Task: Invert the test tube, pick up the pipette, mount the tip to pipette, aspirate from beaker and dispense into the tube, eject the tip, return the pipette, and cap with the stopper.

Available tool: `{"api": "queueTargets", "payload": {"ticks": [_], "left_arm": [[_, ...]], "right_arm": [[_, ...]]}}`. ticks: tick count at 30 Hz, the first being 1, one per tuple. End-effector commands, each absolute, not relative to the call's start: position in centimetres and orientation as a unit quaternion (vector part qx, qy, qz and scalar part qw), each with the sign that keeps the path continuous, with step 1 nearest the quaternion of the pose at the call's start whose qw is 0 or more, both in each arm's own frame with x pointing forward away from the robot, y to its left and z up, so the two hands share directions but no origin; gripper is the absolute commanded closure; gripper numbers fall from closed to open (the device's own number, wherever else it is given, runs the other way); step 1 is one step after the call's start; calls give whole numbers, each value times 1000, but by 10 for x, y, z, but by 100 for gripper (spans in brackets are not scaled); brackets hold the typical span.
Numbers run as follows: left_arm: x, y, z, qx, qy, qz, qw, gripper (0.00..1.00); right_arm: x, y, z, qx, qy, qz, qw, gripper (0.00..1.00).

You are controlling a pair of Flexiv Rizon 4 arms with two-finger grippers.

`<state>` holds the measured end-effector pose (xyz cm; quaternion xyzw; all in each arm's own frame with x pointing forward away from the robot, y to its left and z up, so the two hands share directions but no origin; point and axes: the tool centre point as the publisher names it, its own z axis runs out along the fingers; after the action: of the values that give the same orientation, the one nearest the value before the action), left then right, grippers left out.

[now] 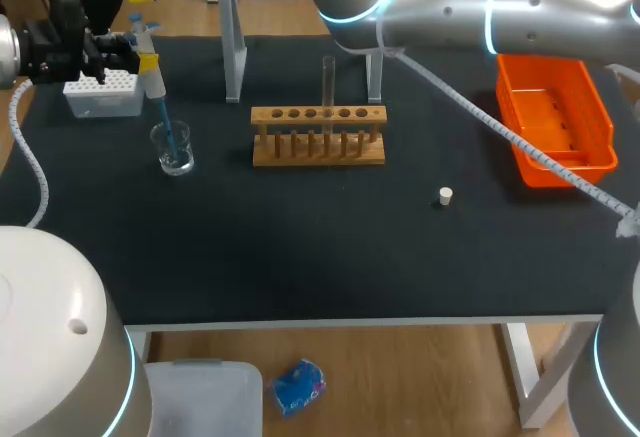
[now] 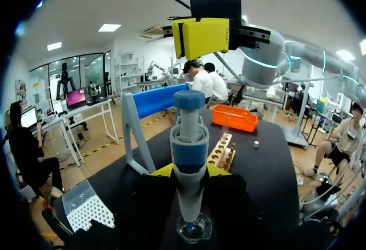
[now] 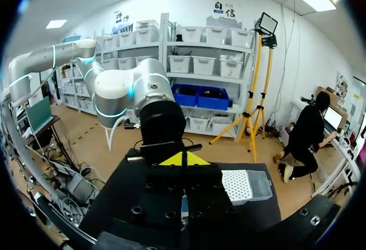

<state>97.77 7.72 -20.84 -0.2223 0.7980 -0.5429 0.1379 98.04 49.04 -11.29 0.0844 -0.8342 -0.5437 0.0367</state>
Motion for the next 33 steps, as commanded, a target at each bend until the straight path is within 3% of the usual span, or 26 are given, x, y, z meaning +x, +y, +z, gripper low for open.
{"api": "queueTargets", "payload": {"ticks": [1, 33], "left_arm": [[977, 77, -209, -222, 797, -544, 140, 100], [977, 77, -209, -222, 797, -544, 140, 100]], "right_arm": [[983, 491, -118, 85, -836, -541, 44, 100], [981, 495, -133, 53, -836, -542, 72, 100]]}}
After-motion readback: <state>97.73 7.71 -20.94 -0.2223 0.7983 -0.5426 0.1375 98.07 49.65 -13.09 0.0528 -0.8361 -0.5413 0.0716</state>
